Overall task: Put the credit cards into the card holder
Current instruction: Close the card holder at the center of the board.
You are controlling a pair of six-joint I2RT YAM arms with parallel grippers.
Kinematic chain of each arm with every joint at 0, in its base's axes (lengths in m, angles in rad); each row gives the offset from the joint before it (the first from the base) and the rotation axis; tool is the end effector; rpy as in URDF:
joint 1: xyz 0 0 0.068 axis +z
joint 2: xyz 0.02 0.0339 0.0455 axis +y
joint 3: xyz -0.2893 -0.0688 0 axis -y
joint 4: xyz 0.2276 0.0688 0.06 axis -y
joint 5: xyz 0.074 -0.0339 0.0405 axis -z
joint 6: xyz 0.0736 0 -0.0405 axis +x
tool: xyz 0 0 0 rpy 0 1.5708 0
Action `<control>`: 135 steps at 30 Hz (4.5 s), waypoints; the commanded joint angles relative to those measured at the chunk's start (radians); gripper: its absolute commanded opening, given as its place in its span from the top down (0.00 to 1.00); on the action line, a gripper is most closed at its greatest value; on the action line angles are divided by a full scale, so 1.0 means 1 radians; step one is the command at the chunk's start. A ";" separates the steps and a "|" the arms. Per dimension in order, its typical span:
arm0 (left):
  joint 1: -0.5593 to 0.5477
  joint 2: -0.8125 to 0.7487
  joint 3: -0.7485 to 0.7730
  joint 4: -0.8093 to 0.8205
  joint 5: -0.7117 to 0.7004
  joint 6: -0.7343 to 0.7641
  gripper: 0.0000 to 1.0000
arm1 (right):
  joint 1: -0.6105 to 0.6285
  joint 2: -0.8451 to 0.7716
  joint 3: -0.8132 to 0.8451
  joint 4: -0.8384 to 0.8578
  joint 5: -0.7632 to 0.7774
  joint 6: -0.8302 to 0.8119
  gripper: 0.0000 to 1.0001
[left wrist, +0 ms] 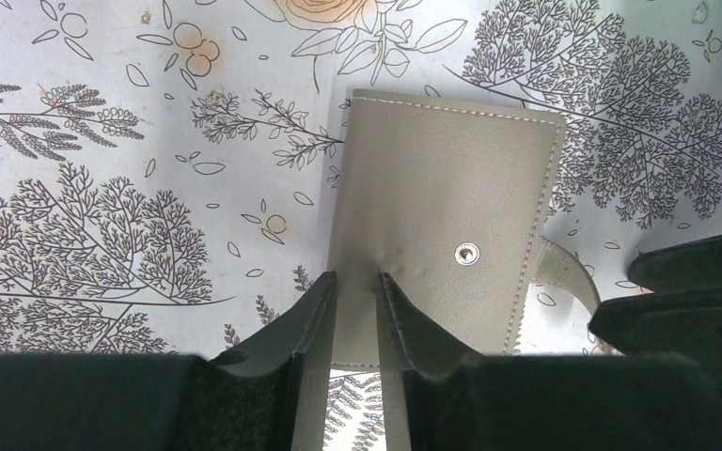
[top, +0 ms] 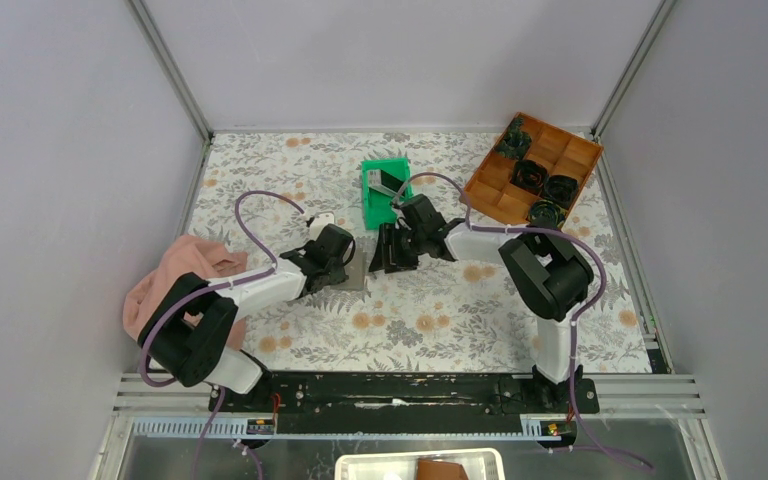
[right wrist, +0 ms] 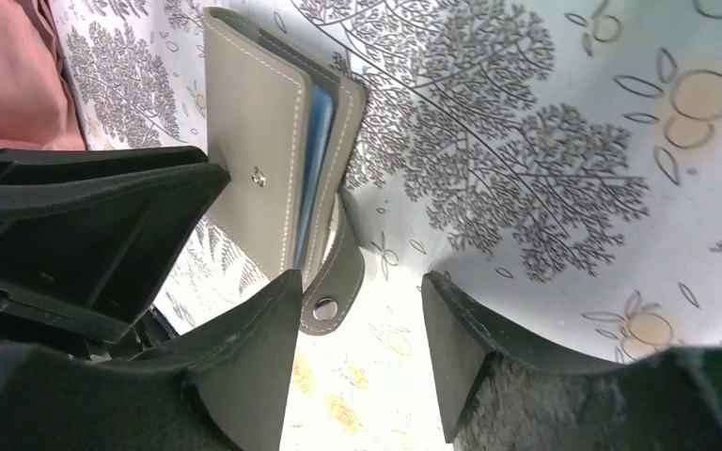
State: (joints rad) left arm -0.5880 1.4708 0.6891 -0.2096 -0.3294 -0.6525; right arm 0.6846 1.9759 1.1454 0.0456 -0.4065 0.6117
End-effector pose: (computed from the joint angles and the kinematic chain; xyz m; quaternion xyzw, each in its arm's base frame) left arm 0.2408 -0.1319 0.1634 -0.0773 0.9433 -0.0360 0.3207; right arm 0.3163 0.2957 0.1517 -0.1102 0.9014 0.3751 0.1864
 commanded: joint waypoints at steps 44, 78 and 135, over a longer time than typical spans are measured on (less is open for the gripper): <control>0.008 0.064 -0.023 0.006 0.030 0.004 0.73 | -0.009 0.025 -0.142 0.200 -0.031 0.144 0.51; 0.008 0.052 -0.034 0.009 0.058 0.014 0.74 | 0.042 0.123 -0.103 0.356 -0.004 0.259 0.51; 0.009 0.062 -0.036 0.018 0.073 0.020 0.75 | 0.100 0.291 0.249 -0.105 0.158 0.086 0.52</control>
State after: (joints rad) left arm -0.5751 1.4933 0.6891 -0.1543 -0.3138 -0.6388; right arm 0.7479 2.1838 1.4109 0.0891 -0.3519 0.7494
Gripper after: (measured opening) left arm 0.251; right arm 0.482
